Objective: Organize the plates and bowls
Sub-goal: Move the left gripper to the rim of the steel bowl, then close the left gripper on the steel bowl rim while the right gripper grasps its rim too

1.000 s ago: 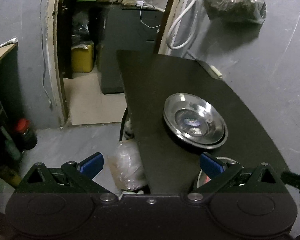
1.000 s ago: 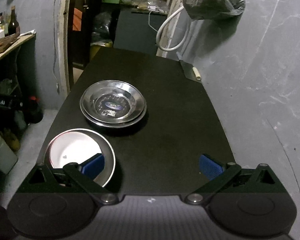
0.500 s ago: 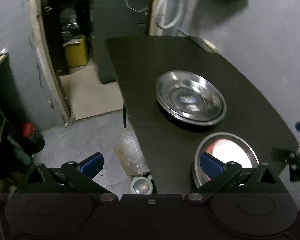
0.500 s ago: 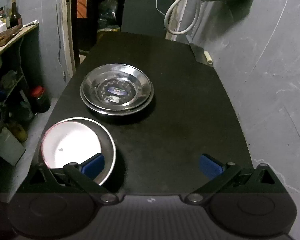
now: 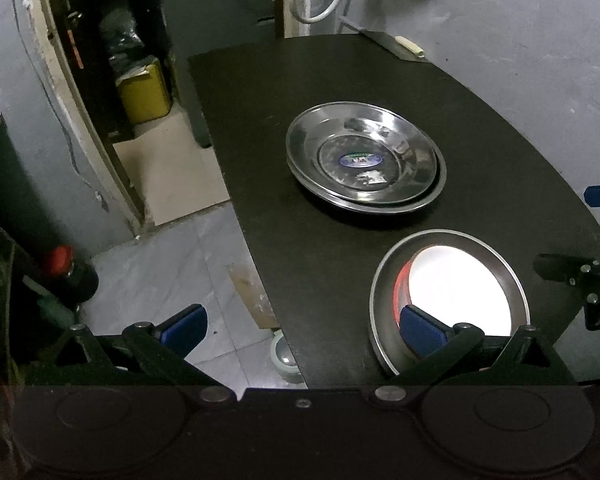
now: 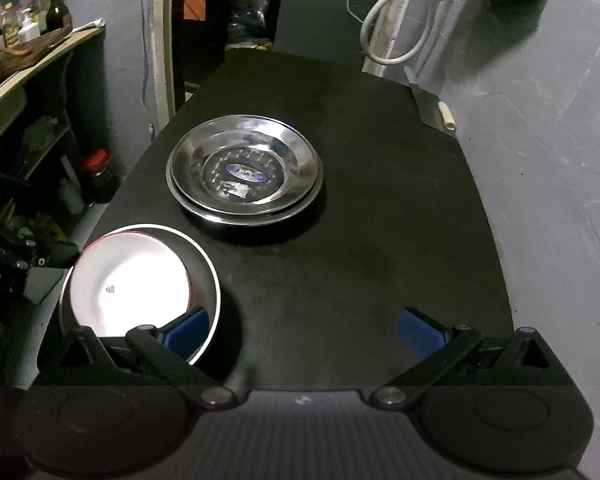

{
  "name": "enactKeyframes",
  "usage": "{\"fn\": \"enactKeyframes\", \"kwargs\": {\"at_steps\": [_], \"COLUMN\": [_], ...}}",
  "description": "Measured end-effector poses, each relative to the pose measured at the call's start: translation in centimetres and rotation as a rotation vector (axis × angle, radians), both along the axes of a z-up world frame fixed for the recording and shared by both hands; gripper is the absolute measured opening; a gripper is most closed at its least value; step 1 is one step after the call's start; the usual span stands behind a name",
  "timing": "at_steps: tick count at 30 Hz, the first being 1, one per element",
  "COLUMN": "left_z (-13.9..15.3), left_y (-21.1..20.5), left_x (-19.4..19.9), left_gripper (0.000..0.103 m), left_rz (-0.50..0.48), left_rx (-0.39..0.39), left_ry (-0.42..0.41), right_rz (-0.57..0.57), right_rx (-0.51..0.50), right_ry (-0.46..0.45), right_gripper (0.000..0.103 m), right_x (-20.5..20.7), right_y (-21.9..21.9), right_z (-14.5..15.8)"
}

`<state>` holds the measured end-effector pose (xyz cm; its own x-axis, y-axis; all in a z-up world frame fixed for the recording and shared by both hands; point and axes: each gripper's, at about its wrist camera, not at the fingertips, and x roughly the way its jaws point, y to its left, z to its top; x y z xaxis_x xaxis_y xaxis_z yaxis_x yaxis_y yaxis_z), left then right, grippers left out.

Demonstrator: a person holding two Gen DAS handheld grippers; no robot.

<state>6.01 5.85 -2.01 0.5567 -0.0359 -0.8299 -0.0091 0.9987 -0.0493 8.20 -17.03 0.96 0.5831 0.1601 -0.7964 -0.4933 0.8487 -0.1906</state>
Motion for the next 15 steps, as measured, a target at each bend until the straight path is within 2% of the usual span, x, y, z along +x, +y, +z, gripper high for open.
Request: {"fn": "enactKeyframes", "kwargs": {"at_steps": [7,12,15], "left_z": [-0.5,-1.4,-1.5], "left_y": [-0.1,-0.7,-0.9], "left_x": [0.5,0.8,0.8], "left_gripper": [0.102,0.102,0.102], "left_rz": [-0.010,-0.031,-0.044], "left_rx": [0.009,0.061,0.065], "left_ry": [0.021,0.061,0.062], "right_rz": [0.033,0.060,0.068], "right_rx": [0.003,-0.007,-0.008], "right_ry": [0.008,0.049,0.061], "right_gripper": [0.103,0.103,0.103], "right_x": [0.5,1.0,1.3], "right_y": [0.4,0.9,1.0], "right_z": [0.0,-0.7,-0.9]}}
